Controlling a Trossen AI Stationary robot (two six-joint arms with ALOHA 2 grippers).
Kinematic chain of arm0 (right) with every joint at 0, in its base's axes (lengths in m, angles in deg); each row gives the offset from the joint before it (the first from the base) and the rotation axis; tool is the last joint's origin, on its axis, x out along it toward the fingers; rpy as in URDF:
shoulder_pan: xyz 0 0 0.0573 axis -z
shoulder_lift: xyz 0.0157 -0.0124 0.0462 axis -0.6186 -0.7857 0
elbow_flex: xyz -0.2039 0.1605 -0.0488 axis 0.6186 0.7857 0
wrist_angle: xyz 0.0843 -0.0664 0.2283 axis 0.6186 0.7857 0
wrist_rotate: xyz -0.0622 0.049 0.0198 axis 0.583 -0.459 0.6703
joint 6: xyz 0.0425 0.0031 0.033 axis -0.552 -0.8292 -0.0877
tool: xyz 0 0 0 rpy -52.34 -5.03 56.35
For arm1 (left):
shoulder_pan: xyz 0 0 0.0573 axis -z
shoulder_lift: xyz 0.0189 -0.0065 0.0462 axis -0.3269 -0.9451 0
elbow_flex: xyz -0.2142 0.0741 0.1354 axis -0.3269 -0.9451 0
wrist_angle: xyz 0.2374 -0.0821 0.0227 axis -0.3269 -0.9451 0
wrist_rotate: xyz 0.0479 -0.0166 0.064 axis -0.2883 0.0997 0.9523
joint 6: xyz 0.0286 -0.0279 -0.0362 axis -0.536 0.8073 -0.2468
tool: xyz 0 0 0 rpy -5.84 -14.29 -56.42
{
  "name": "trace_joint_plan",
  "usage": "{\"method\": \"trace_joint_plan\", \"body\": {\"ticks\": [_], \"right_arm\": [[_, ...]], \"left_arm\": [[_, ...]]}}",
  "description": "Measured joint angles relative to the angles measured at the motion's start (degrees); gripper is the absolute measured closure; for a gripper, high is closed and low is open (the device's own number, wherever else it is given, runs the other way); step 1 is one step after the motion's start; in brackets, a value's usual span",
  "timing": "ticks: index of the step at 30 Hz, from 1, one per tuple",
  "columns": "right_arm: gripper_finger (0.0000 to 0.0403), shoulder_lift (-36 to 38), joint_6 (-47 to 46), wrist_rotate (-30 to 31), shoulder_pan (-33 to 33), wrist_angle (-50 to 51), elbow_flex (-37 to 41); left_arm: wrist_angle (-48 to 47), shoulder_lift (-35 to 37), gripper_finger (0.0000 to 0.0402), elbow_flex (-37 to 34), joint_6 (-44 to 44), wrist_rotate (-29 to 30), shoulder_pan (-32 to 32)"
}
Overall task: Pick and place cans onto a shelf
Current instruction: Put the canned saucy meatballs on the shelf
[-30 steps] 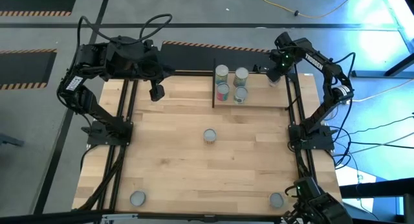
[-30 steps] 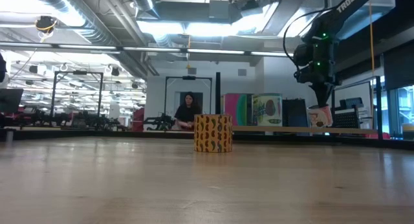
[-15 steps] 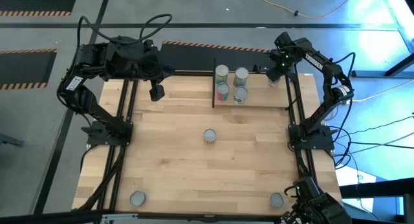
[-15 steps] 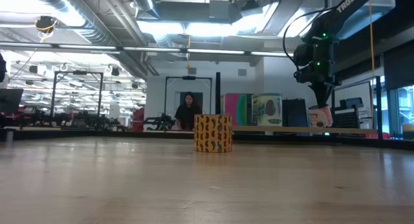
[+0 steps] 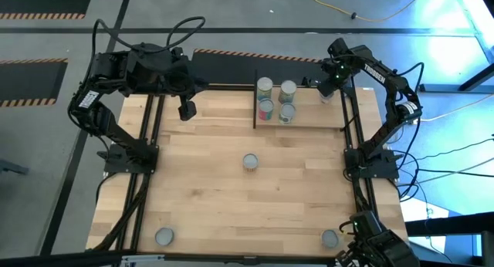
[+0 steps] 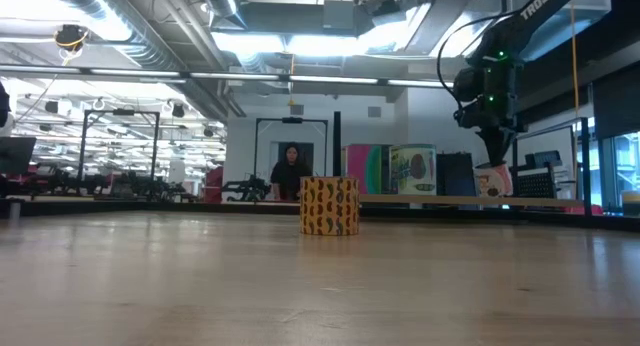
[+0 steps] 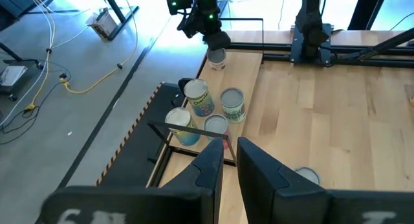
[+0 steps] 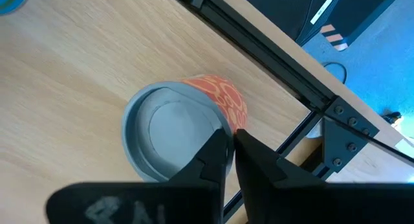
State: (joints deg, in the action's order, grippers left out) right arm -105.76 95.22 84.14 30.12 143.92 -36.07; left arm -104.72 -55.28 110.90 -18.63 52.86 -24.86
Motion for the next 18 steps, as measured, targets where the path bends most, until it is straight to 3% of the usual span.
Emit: {"method": "trace_joint_plan", "body": {"ticks": [11,18], "right_arm": [[0.0329,0.0,-0.02,-0.06,-0.35,0.07,0.0],[0.0327,0.0,0.09,-0.03,-1.74,1.02,-1.76]], "left_arm": [[-0.02,0.0,0.0364,0.0,0.0,0.0,0.02],[-0.02,0.0,0.0364,0.0,0.01,0.0,0.01]]}}
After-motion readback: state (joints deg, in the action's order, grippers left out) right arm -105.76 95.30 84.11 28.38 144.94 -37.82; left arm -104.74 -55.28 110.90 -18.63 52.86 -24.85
